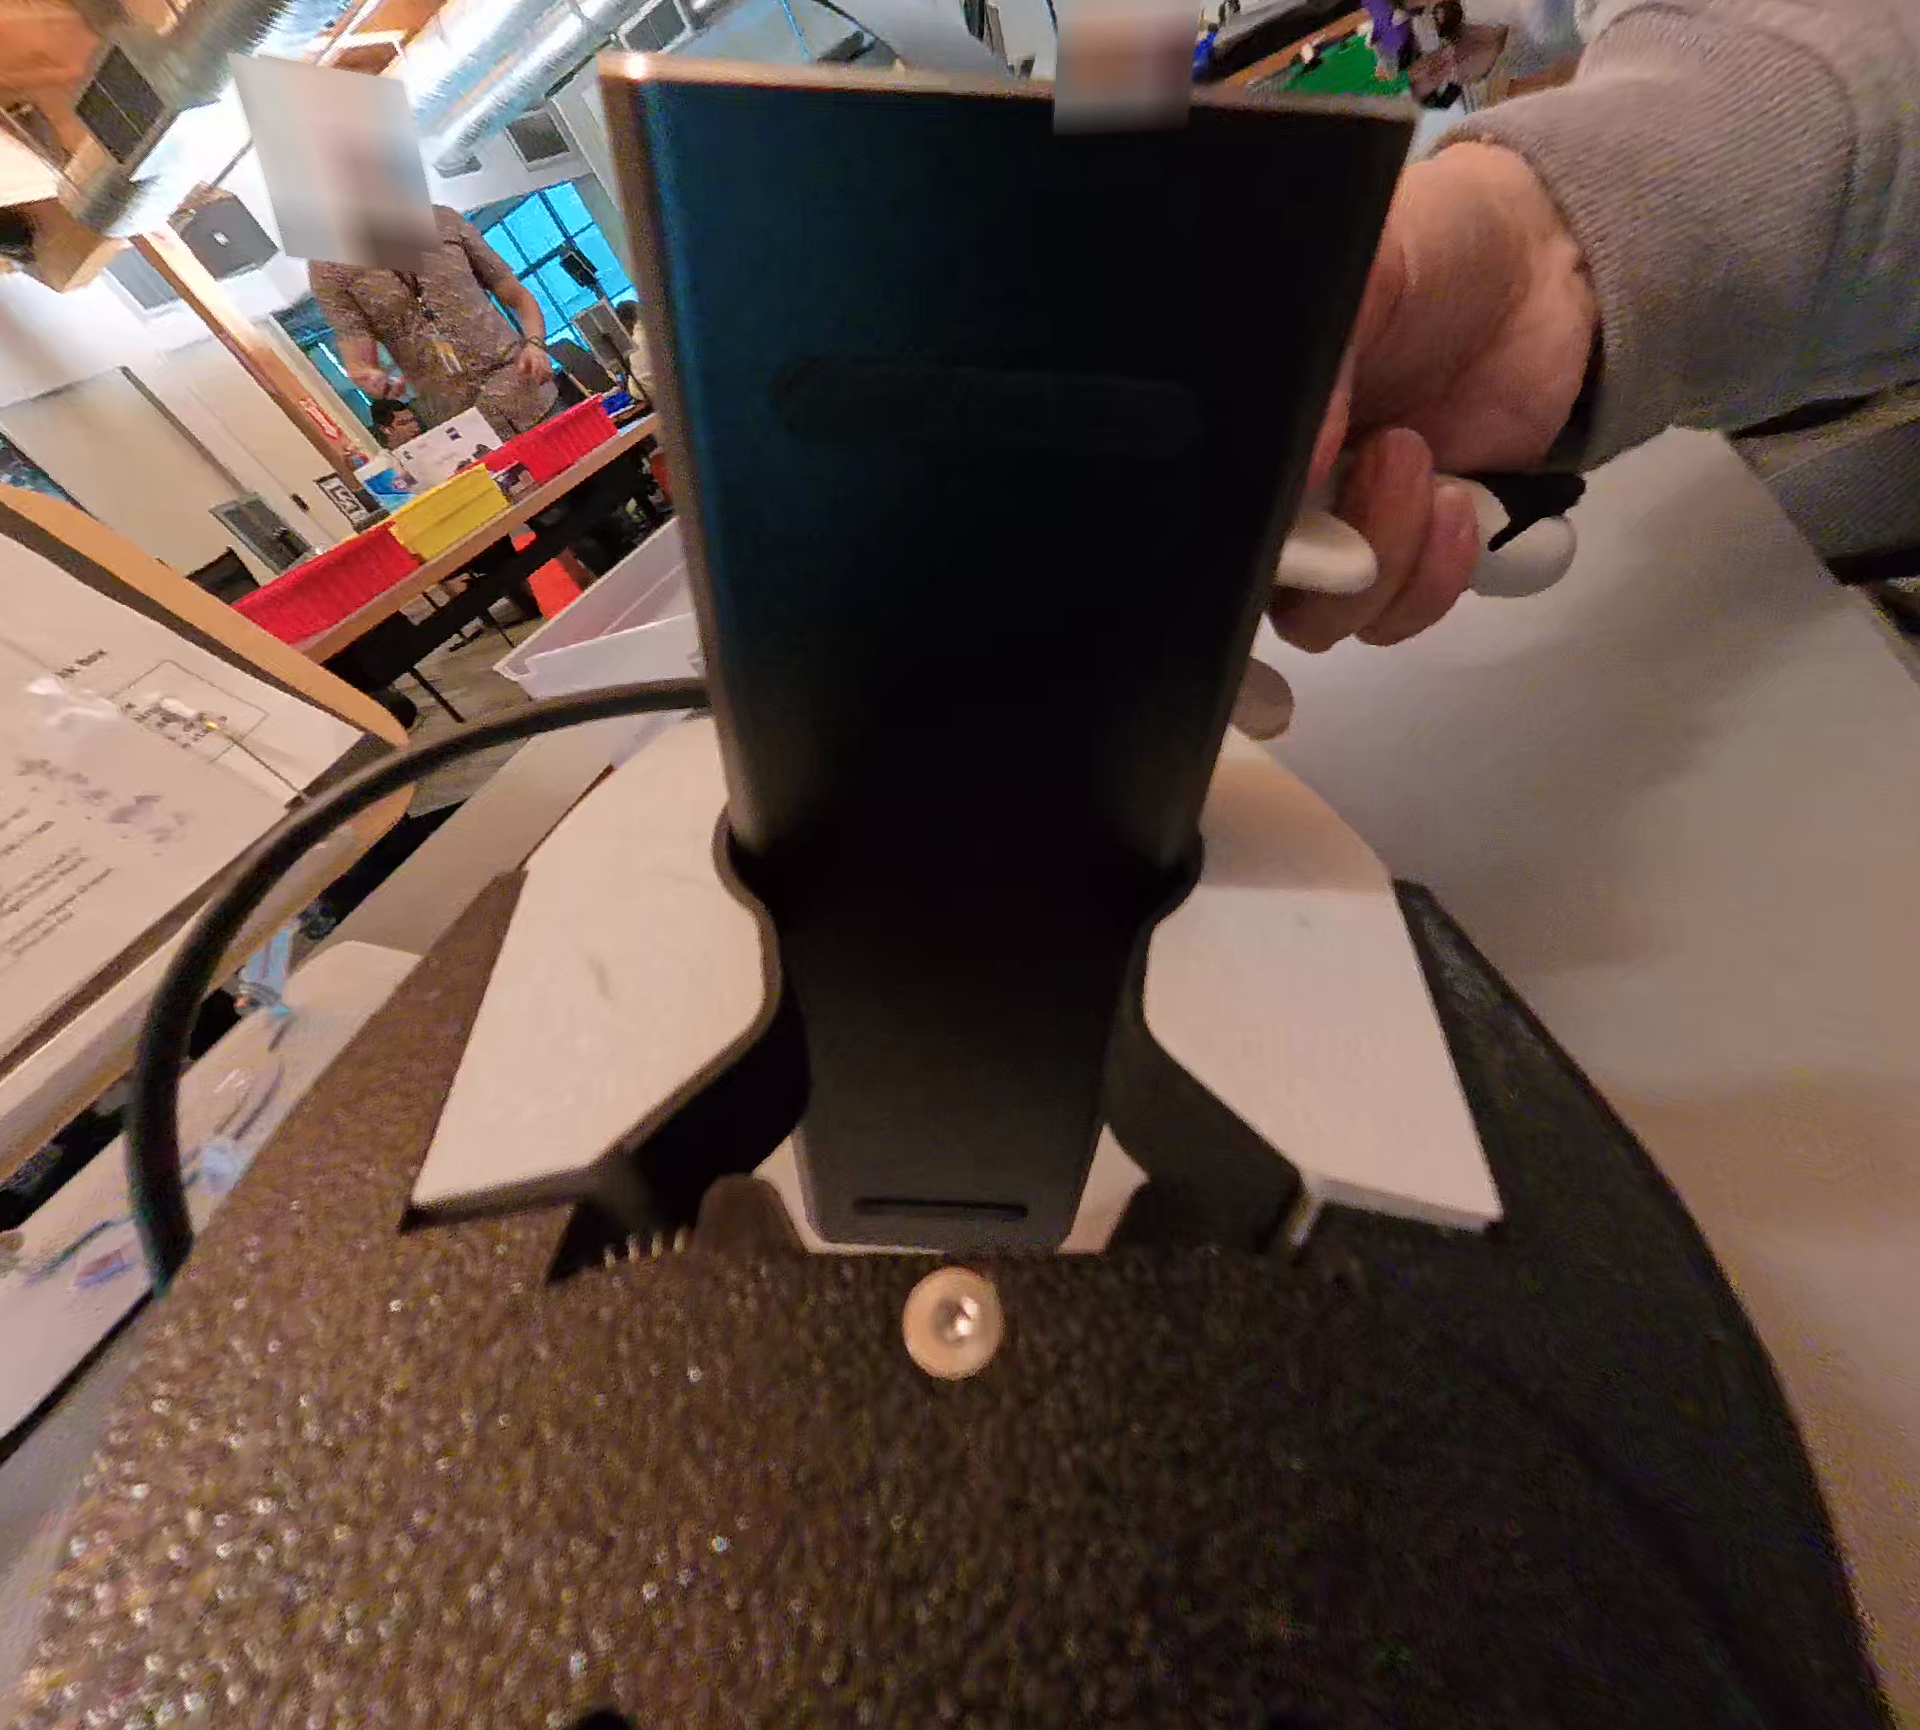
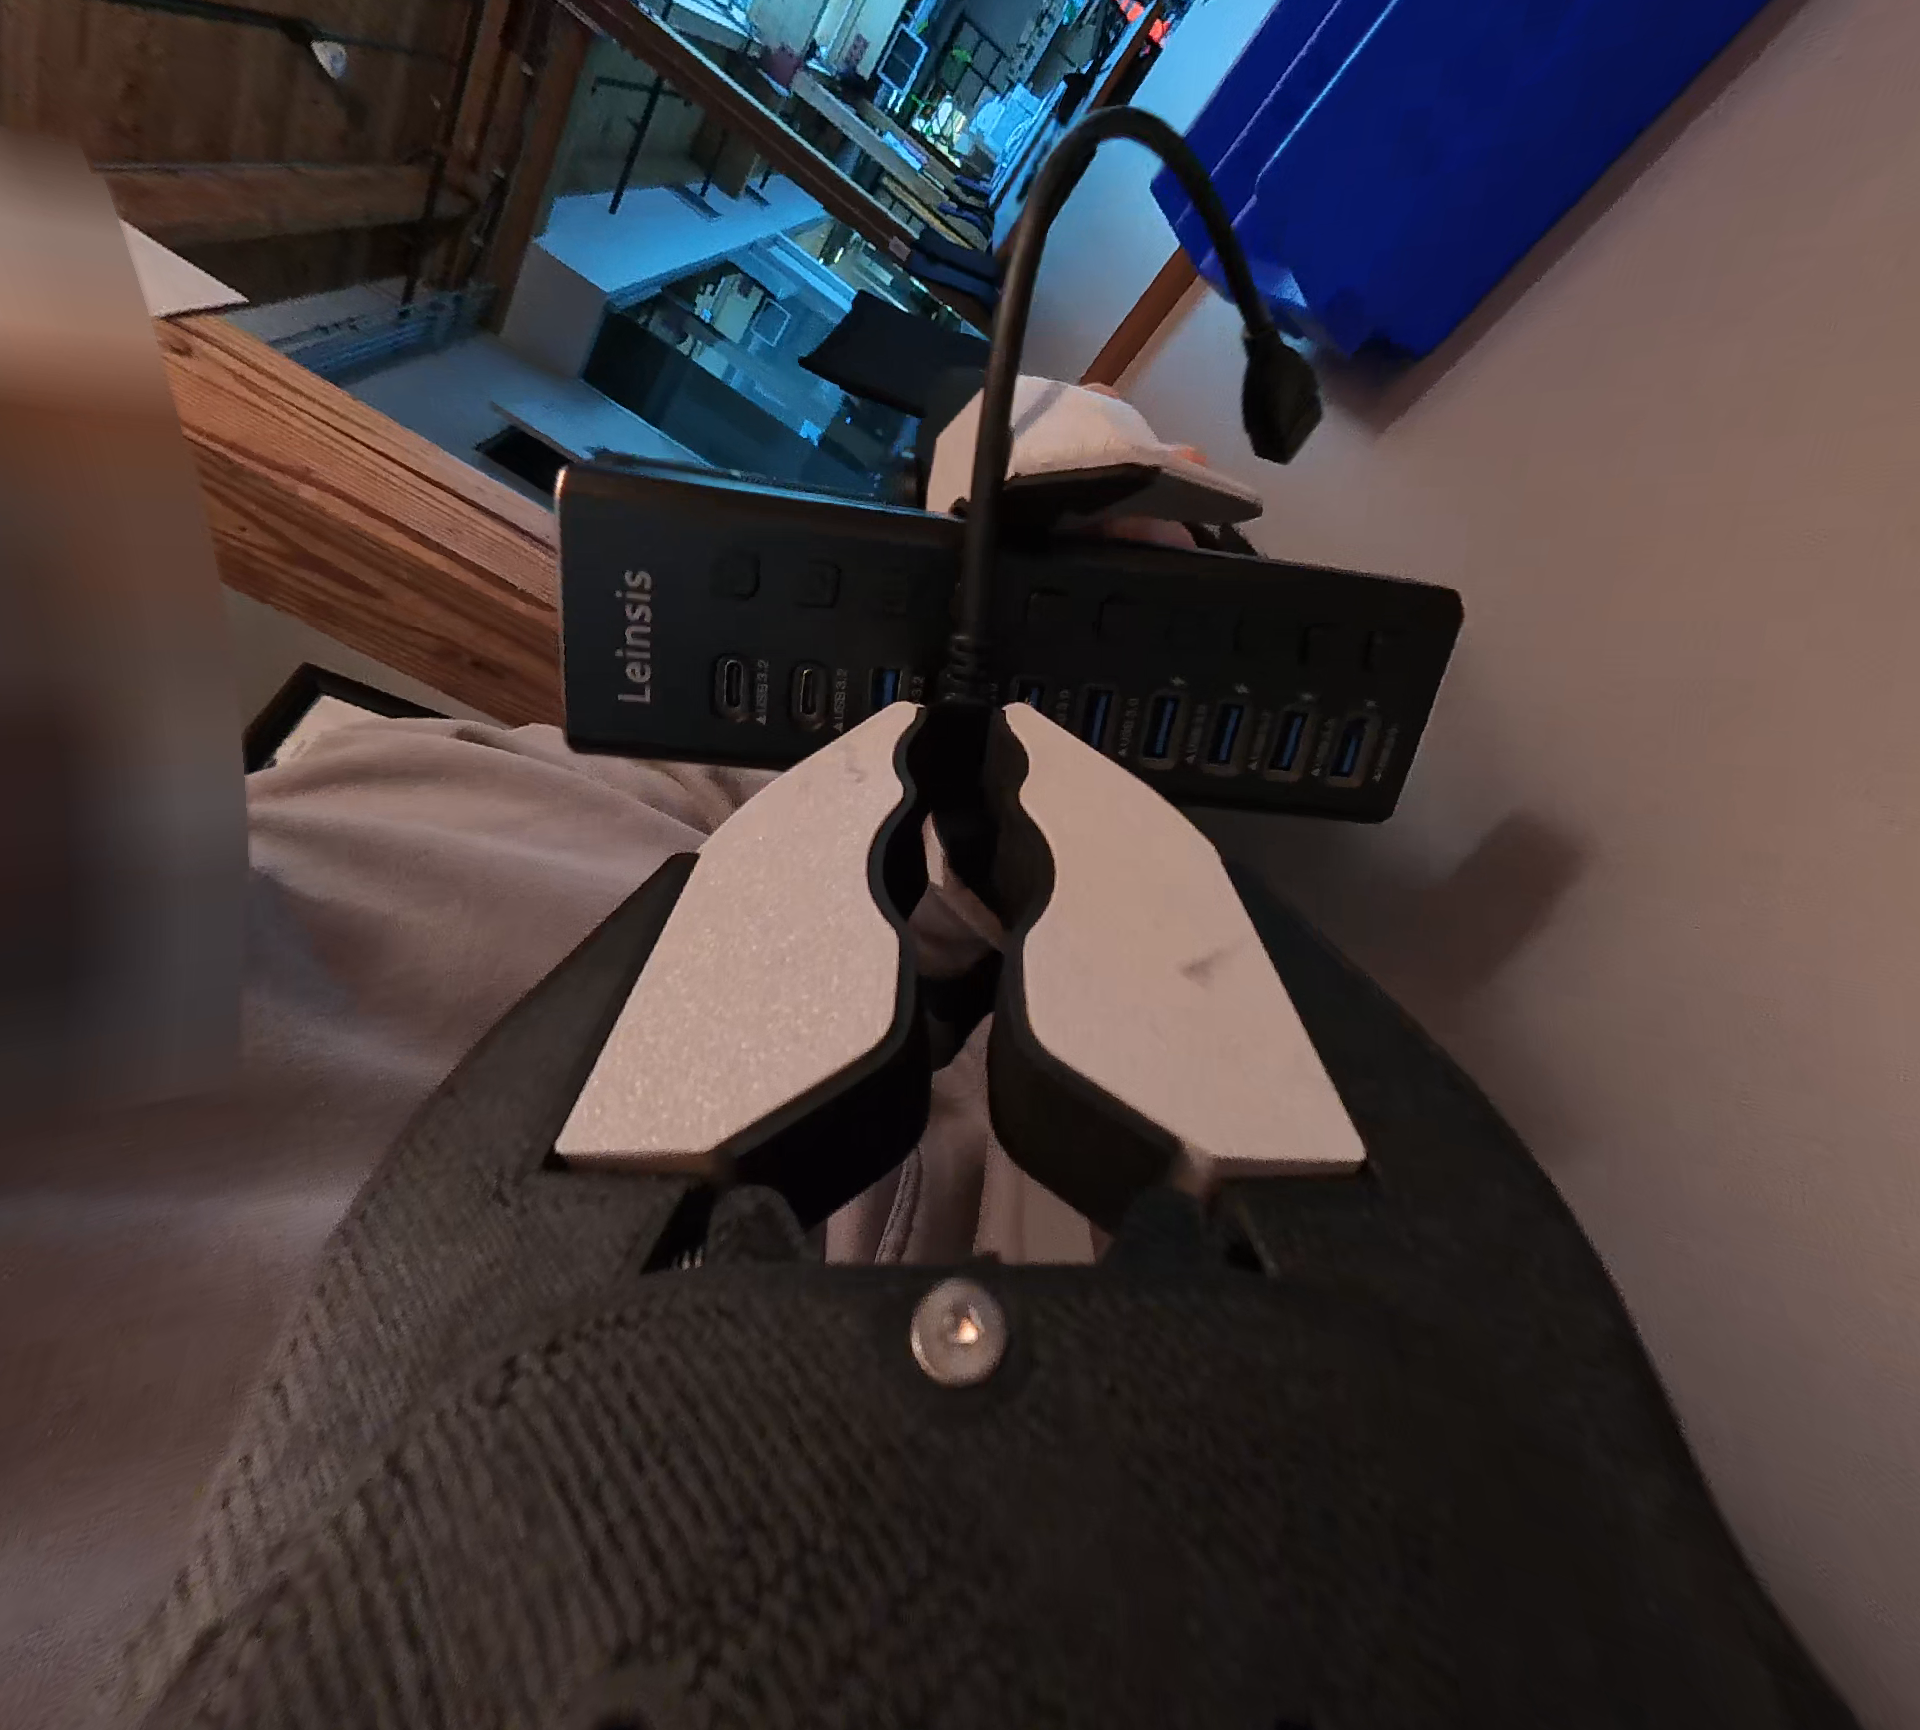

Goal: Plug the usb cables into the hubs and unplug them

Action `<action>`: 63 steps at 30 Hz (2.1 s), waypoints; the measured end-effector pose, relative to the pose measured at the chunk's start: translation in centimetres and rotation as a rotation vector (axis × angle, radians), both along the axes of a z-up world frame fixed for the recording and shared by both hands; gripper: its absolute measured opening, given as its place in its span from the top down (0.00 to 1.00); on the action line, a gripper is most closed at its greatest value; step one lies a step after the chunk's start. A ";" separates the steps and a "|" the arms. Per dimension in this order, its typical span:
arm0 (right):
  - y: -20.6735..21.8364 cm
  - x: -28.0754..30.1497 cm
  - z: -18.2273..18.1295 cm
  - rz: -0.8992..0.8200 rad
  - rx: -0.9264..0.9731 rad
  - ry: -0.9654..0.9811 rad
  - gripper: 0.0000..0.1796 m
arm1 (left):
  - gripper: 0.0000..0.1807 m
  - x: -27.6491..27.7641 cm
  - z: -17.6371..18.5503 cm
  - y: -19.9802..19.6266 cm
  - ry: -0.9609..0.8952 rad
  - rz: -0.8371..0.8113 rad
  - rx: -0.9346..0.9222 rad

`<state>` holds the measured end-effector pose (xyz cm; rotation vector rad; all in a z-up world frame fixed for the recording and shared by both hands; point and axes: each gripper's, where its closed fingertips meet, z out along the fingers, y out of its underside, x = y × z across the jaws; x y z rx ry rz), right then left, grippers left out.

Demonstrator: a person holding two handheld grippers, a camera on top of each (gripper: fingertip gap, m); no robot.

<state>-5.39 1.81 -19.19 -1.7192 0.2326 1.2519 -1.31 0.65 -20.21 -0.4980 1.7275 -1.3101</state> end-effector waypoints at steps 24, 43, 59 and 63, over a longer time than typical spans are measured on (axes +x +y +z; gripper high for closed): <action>-18.1 25.9 3.8 -0.395 -0.114 -0.402 0.95 | 0.60 -1.3 1.8 4.7 -0.025 -0.040 -0.198; -15.9 35.2 -5.0 -0.397 -0.916 -1.390 0.63 | 0.60 -1.7 2.3 4.6 -0.024 -0.080 -0.264; 5.0 -4.0 3.4 0.166 0.459 -1.151 0.57 | 0.60 -2.2 1.0 2.1 0.019 -0.179 -0.201; 5.3 -4.8 1.9 0.249 0.473 -1.270 0.66 | 0.60 -2.4 0.1 0.9 0.031 -0.215 -0.113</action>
